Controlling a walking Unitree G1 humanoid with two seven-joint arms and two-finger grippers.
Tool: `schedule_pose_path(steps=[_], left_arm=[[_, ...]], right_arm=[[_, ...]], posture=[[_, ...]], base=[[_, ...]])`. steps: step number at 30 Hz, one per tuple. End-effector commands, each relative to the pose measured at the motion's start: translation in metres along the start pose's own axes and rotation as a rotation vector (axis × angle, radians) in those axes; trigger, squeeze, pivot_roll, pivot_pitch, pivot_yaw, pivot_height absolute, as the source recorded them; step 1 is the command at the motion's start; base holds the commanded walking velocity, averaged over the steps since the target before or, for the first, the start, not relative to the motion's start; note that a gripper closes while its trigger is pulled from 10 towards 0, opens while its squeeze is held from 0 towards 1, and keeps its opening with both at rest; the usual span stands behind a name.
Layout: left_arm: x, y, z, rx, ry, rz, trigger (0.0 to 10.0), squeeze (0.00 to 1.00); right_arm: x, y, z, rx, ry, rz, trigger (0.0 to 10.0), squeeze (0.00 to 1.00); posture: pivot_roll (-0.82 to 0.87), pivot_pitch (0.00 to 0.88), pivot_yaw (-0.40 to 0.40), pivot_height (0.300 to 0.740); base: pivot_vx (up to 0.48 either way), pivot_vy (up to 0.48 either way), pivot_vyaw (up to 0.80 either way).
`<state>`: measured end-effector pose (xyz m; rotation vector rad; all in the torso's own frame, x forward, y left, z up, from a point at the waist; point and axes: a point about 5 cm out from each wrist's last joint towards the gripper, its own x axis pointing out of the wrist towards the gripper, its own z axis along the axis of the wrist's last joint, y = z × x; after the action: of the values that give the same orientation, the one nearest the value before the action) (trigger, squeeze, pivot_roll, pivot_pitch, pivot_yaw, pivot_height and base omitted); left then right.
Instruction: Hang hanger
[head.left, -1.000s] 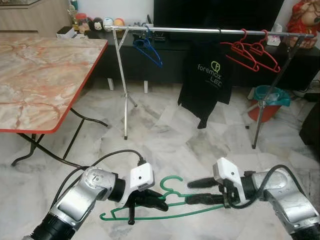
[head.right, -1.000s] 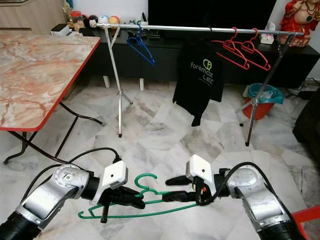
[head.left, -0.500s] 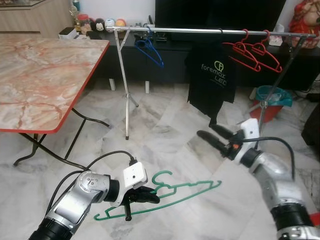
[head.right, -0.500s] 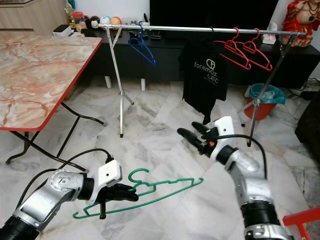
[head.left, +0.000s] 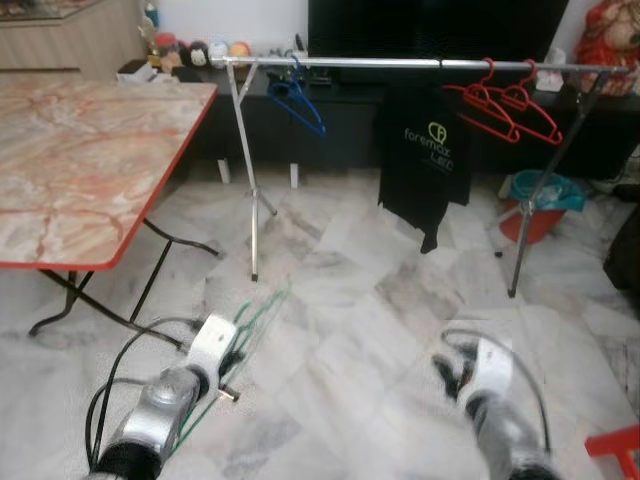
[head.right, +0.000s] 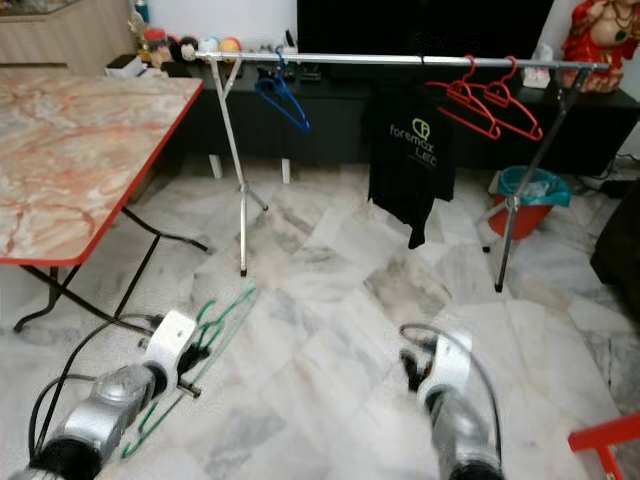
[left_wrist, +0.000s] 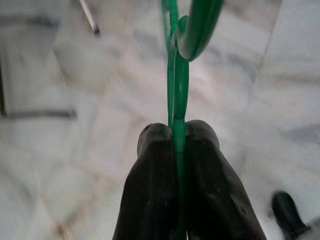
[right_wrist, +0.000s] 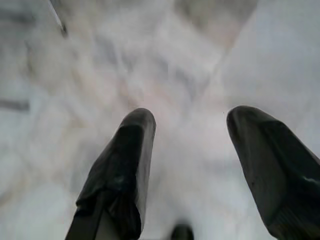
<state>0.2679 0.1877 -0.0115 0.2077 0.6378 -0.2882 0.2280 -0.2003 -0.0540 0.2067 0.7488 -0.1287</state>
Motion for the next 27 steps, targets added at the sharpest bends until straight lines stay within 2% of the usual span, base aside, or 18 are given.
schedule_pose_path(steps=[1, 4, 7, 9, 10, 12, 16, 22, 27], left_arm=[[-0.006, 0.001, -0.034, -0.064, 0.092, 0.052, 10.0, 0.0], [-0.015, -0.002, -0.066, -0.127, 0.194, 0.068, 10.0, 0.0], [-0.026, -0.004, -0.093, -0.185, 0.285, 0.098, 10.0, 0.0], [-0.028, -0.004, -0.098, -0.209, 0.3, 0.119, 10.0, 0.0], [-0.032, -0.002, -0.105, -0.259, 0.32, 0.161, 10.0, 0.0], [-0.035, -0.004, -0.112, -0.31, 0.343, 0.173, 10.0, 0.0], [-0.035, -0.008, -0.115, -0.295, 0.363, 0.167, 10.0, 0.0], [-0.032, -0.013, -0.113, -0.3, 0.352, 0.154, 10.0, 0.0], [-0.029, -0.013, -0.11, -0.29, 0.35, 0.146, 10.0, 0.0]], right_arm=[[-0.004, 0.001, -0.02, 0.012, 0.056, -0.026, 10.0, 0.0], [-0.011, -0.005, -0.045, 0.033, 0.141, -0.068, 10.0, 0.0], [-0.017, -0.01, -0.061, 0.003, 0.198, -0.073, 10.0, 0.0], [-0.018, -0.012, -0.063, 0.008, 0.206, -0.079, 10.0, 0.0], [-0.02, -0.016, -0.066, 0.006, 0.212, -0.093, 10.0, 0.0], [-0.022, -0.019, -0.068, 0.008, 0.216, -0.104, 10.0, 0.0], [-0.022, -0.018, -0.068, 0.013, 0.206, -0.102, 10.0, 0.0], [-0.019, -0.009, -0.066, 0.011, 0.193, -0.076, 10.0, 0.0], [-0.02, -0.011, -0.066, -0.013, 0.196, -0.06, 10.0, 0.0]], posture=[[0.04, 0.0, -0.009, 0.74], [0.04, 0.0, -0.01, 0.74], [0.04, 0.0, -0.012, 0.74], [0.04, 0.0, -0.014, 0.74], [0.04, 0.0, -0.015, 0.74], [0.04, 0.0, -0.017, 0.74], [0.03, 0.0, -0.017, 0.74], [0.03, 0.0, -0.011, 0.74], [0.02, 0.0, 0.001, 0.74]], base=[[0.0, 0.0, 0.0], [0.0, 0.0, 0.0], [0.0, 0.0, 0.0], [0.0, 0.0, 0.0], [0.0, 0.0, 0.0], [0.0, 0.0, 0.0], [0.137, 0.0, 0.0], [0.367, 0.0, 0.0], [0.384, 0.0, 0.0]])
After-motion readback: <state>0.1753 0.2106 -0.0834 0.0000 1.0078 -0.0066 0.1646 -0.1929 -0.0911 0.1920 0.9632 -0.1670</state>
